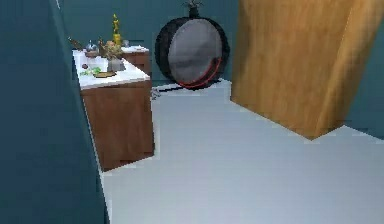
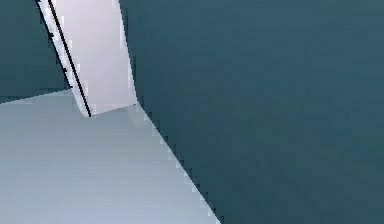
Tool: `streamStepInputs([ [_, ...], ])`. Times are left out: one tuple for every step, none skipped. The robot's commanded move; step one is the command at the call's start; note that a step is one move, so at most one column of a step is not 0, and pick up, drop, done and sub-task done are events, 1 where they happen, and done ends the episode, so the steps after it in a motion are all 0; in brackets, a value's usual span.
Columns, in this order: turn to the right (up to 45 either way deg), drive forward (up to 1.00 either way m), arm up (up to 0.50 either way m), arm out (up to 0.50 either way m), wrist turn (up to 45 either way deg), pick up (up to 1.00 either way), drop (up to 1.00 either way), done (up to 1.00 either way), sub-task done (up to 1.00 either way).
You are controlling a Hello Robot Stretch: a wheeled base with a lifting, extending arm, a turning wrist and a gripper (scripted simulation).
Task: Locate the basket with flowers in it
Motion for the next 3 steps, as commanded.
streamStepInputs([
  [6.0,0.00,0.00,0.00,0.0,0.00,0.00,0.00,0.00],
  [0.0,1.00,0.00,0.00,0.0,0.00,0.00,0.00,0.00],
  [0.0,0.95,0.00,0.00,0.0,0.00,0.00,0.00,0.00],
])
